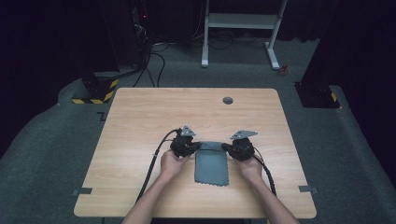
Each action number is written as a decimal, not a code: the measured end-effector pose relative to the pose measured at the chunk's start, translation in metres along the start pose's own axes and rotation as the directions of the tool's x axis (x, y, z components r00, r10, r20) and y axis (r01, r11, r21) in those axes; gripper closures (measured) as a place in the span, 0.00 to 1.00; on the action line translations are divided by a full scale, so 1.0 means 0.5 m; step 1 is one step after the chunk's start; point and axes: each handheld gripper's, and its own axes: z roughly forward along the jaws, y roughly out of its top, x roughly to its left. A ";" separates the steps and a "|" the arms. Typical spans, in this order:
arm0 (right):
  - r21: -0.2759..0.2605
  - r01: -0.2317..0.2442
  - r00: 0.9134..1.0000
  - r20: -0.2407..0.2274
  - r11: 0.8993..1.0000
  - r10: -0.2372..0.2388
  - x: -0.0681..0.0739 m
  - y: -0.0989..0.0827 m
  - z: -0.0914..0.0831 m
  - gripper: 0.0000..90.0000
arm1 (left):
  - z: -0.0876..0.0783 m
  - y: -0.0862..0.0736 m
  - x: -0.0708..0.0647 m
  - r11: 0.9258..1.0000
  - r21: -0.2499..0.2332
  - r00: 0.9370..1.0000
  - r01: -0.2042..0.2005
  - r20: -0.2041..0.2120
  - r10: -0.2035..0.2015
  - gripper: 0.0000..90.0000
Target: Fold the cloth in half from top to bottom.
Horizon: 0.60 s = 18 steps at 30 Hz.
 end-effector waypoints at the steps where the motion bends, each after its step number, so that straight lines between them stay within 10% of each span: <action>1: 0.004 -0.005 1.000 -0.003 1.000 0.005 0.004 -0.003 -0.002 1.00 | -0.003 -0.003 -0.002 1.000 0.003 1.000 -0.007 0.005 0.007 0.98; 18: 0.006 0.072 0.997 -0.029 0.997 -0.072 0.048 -0.039 -0.030 1.00 | -0.025 -0.044 -0.035 0.999 0.004 0.999 -0.039 0.025 0.038 0.98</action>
